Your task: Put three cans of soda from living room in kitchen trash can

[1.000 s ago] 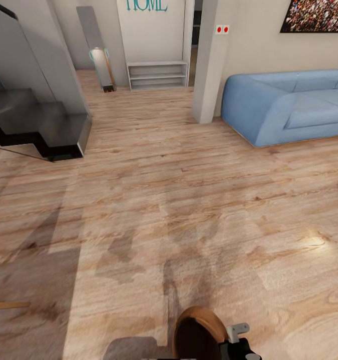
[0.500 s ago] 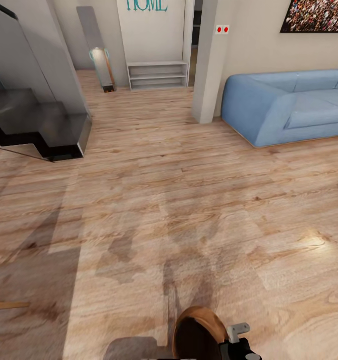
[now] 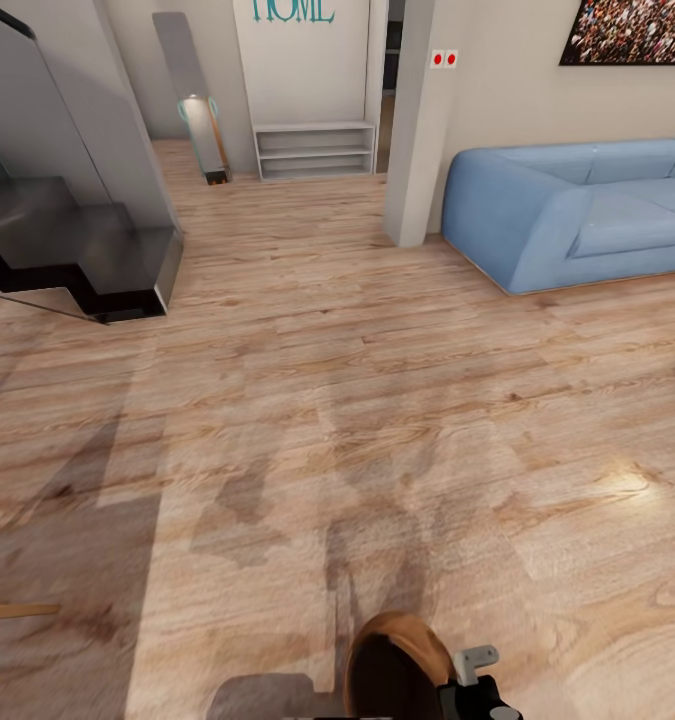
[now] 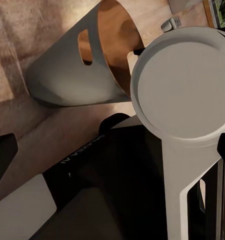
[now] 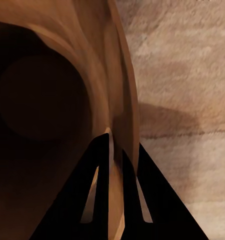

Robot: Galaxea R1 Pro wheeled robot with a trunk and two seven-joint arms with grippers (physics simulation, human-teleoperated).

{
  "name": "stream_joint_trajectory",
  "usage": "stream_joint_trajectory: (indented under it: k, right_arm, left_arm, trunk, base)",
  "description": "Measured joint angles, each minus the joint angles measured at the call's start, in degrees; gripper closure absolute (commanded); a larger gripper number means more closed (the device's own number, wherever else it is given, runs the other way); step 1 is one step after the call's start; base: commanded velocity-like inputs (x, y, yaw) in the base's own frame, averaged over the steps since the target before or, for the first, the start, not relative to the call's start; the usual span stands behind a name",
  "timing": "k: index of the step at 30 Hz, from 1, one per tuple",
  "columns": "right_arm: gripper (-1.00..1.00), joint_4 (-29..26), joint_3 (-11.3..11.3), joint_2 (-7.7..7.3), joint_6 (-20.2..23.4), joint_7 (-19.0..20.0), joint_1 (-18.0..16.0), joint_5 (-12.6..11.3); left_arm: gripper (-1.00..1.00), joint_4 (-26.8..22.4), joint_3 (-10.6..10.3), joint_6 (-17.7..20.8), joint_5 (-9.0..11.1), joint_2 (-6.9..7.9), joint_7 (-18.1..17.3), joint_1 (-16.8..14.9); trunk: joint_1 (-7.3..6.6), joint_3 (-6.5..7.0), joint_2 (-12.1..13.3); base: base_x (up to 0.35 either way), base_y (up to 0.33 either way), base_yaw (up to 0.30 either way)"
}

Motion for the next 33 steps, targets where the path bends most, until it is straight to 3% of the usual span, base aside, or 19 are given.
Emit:
stream_joint_trajectory:
  k: [4, 17, 20, 33]
  right_arm:
    - [1.00, -1.0, 0.0, -0.06, 0.1, -1.4, 0.0, 0.5]
    - [1.00, -6.3, -0.5, -0.27, 1.3, -0.3, 0.0, 0.5]
    - [1.00, -11.5, -0.2, -0.38, 8.4, -1.1, 0.0, 0.5]
    - [1.00, -32.0, -0.6, -0.61, 29.4, -0.2, 0.2, 0.4]
  left_arm:
    - [-1.00, 0.0, 0.0, 0.0, 0.0, 0.00, 0.0, 0.0]
    - [-1.00, 0.0, 0.0, 0.0, 0.0, 0.00, 0.1, 0.0]
    - [-1.00, 0.0, 0.0, 0.0, 0.0, 0.00, 0.1, 0.0]
    - [-1.00, 0.0, 0.0, 0.0, 0.0, 0.01, 0.1, 0.0]
  trunk:
    - [0.00, 0.00, 0.0]
    - [0.00, 0.01, 0.0]
    - [0.00, 0.00, 0.0]
    - [0.00, 0.01, 0.0]
  base:
    - [0.000, 0.000, 0.000]
    - [0.000, 0.000, 0.000]
    - [0.000, 0.000, 0.000]
    - [0.000, 0.000, 0.000]
